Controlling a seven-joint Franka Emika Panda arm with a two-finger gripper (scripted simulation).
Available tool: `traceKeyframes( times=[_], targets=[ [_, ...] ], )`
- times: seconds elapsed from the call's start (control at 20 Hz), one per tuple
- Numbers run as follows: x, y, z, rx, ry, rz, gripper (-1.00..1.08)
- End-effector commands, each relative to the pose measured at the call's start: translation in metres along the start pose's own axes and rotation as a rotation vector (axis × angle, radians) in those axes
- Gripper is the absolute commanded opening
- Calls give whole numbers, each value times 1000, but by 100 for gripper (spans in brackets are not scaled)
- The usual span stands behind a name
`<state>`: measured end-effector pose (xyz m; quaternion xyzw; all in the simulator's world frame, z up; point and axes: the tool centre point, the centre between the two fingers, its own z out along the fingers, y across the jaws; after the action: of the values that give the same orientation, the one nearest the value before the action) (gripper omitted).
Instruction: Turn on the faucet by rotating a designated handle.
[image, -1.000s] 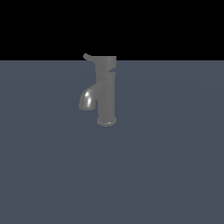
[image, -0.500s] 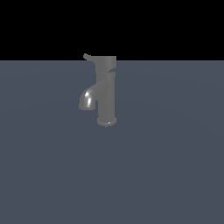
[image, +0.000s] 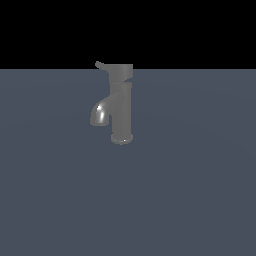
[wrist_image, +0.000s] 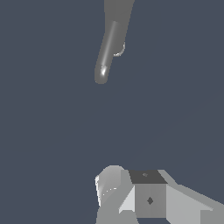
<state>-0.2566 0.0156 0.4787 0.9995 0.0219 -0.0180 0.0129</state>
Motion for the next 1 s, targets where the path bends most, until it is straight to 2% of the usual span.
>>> traceKeyframes(
  times=[0.0,0.45,0.95],
  targets=[
    [5,0,-1,10,-1,21,-100],
    [40,-3,-4,69,-14,160,-100],
    [103,-7,-1,144,-53,421,-100]
  ],
)
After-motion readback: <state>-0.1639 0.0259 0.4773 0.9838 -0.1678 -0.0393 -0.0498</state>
